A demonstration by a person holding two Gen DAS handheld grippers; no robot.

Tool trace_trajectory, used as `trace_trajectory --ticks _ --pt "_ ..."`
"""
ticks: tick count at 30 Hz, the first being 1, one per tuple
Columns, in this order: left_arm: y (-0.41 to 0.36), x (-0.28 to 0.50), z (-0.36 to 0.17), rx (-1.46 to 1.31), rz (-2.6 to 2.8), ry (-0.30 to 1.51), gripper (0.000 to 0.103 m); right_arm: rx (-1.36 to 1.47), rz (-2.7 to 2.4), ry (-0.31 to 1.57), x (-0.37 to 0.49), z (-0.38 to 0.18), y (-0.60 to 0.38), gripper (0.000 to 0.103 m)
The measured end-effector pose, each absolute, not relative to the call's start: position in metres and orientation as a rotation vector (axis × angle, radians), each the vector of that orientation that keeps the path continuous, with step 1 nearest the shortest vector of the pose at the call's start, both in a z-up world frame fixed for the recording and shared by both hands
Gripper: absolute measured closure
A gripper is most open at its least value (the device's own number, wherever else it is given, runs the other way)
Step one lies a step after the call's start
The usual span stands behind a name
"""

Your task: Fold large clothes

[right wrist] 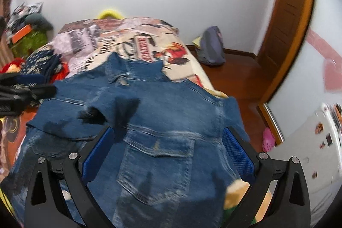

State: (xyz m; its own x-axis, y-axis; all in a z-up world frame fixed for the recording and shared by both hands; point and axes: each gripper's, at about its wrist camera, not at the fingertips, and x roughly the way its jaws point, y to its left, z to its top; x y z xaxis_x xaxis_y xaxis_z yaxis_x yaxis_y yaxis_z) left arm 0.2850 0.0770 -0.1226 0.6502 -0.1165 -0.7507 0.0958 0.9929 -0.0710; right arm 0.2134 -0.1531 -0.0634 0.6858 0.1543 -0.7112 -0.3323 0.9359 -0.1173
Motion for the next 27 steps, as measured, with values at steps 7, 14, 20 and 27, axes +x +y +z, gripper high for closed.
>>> trace_trajectory --ticks 7,14,20,27 --pt "0.16 0.258 -0.162 -0.043 0.077 0.938 0.016 -0.429 0.415 0.818 0.231 -0.092 -0.086 0.003" --pt "0.209 0.234 -0.225 -0.137 0.147 1.065 0.016 -0.747 0.467 0.826 0.234 -0.139 -0.024 0.003" --pt "0.224 0.226 -0.263 -0.241 0.143 1.141 0.016 -0.972 0.461 0.776 0.241 -0.17 0.009 0.006" --pt "0.222 0.235 -0.275 -0.266 0.129 1.17 0.016 -0.945 0.537 0.801 0.25 -0.169 0.017 0.056"
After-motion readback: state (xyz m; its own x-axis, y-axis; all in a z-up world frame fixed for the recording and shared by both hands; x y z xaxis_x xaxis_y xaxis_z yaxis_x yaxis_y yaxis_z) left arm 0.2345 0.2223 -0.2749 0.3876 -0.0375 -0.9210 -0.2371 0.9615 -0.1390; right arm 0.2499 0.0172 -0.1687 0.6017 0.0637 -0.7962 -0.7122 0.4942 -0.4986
